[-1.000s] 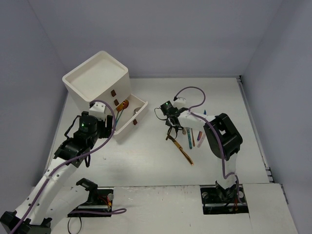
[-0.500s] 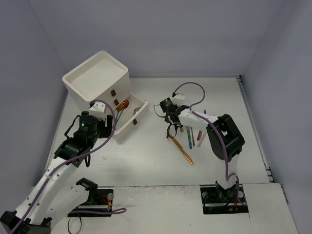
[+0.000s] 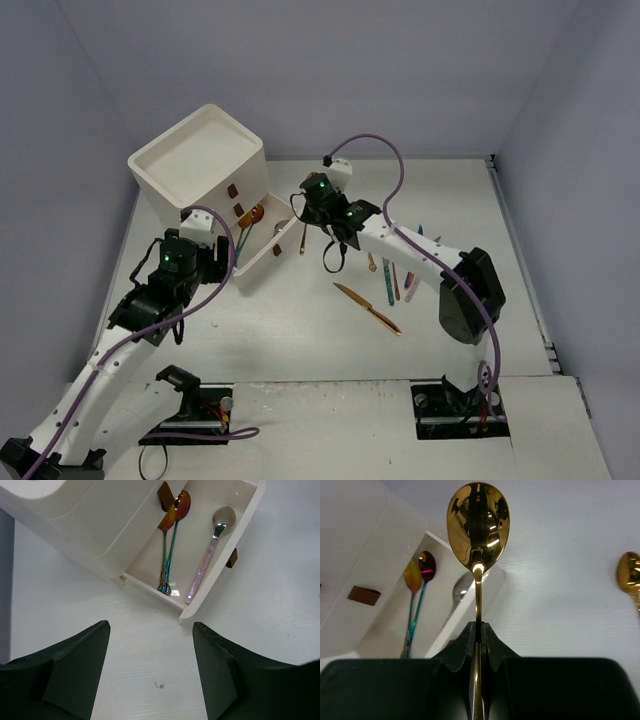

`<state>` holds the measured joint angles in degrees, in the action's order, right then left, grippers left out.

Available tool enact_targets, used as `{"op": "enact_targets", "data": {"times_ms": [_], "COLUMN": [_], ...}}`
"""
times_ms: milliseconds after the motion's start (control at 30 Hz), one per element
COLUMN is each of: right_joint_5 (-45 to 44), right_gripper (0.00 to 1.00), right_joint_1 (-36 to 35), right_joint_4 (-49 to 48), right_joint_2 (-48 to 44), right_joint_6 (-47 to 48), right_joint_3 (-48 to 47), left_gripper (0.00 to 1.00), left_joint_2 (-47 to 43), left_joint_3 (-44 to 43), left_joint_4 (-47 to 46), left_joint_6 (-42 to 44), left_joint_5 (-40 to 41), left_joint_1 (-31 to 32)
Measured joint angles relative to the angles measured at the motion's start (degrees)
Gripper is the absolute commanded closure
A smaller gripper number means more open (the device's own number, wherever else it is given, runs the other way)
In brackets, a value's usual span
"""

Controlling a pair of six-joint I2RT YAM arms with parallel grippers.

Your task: Sort the eating utensils into containers

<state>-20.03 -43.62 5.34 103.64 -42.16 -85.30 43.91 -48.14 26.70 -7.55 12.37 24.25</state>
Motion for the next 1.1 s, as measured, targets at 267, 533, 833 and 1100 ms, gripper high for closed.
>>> {"op": "enact_targets", "data": {"times_ms": [267,533,833,1100], "right_joint_5": [3.15,5.15,5.61,3.37], "right_gripper": [0.97,0.54,0.41,0.45], "right_joint_1": [-3.34,-6.48,-6.24,2.99], "right_joint_4": [-2.08,-3.4,-5.07,-4.23], "right_joint_2": [12.09,20.37,19.62,6.85], "right_joint_6": [-3.78,-6.07,-0.5,11.0], "right_joint_3": [-11.78,-20.0,-17.2,2.8], "left_gripper": [0.36,0.36,0.36,0.36], "left_joint_2": [-1.77,-2.24,-2.22,-1.56], "left_joint_3": [0.04,0.04,0.04,0.04], "left_joint_4": [-0.12,-0.22,-0.22,-0.21], "left_joint_6": [0.0,0.0,-0.02,0.0], "left_joint_5": [1.2,1.7,1.7,1.62], "left_joint_1": [0.0,0.0,0.0,0.0]}}
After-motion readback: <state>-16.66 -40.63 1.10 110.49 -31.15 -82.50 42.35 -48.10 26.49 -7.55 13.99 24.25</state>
